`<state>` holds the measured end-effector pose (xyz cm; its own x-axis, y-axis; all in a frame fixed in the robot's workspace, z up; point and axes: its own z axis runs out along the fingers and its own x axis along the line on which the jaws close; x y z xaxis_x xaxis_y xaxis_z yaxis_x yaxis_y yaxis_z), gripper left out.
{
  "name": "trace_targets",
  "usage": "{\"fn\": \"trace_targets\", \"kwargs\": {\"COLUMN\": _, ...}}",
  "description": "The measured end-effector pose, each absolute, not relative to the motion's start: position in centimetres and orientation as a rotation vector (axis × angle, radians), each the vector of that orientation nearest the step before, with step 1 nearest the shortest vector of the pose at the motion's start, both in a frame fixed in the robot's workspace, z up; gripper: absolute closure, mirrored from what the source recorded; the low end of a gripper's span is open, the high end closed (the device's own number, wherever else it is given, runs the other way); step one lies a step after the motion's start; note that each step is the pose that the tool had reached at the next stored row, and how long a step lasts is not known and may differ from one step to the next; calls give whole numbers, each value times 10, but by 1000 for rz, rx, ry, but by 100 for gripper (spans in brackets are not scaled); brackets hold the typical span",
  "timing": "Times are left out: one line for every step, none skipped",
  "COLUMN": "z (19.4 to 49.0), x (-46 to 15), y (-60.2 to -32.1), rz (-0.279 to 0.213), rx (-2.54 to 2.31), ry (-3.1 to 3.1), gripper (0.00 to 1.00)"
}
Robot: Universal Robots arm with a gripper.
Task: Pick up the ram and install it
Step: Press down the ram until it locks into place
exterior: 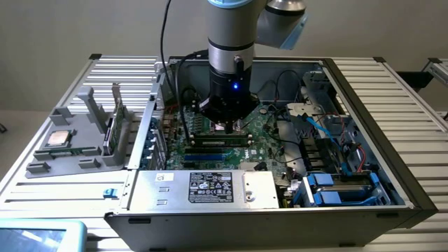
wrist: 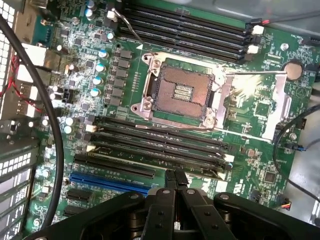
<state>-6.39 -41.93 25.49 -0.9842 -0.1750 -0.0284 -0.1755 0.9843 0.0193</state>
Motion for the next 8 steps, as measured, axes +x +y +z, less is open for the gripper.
{"fn": "trace_targets", "kwargs": {"z": 255, "x": -64, "y": -419, "rz": 33, "rx": -248, "ry": 3105, "gripper": 91}}
{"fn": "trace_targets", "kwargs": {"z": 255, "x": -64, "y": -419, "rz": 33, "rx": -223, "ry": 3106, "gripper": 91}}
{"fn": "trace_targets", "kwargs": {"z": 255, "x": -64, "y": -419, "rz": 33, "rx": -196, "ry": 3108, "gripper": 91}}
{"fn": "trace_targets", "kwargs": {"z": 255, "x": -64, "y": -419, "rz": 32, "rx": -171, "ry": 3109, "gripper": 91}}
{"fn": "trace_targets", "kwargs": {"z": 255, "x": -64, "y": -419, "rz": 32, "rx": -146, "ry": 3111, "gripper": 91}}
{"fn": "trace_targets", "kwargs": {"z": 255, "x": -64, "y": -419, "rz": 32, "rx": -119, "ry": 3111, "gripper": 91}}
{"fn": "trace_targets", "kwargs": {"z": 255, "x": -64, "y": -419, "rz": 31, "rx": -93, "ry": 3112, "gripper": 91}}
{"fn": "trace_targets", "kwargs": {"z": 255, "x": -64, "y": -419, "rz": 31, "rx": -67, "ry": 3113, "gripper": 91}}
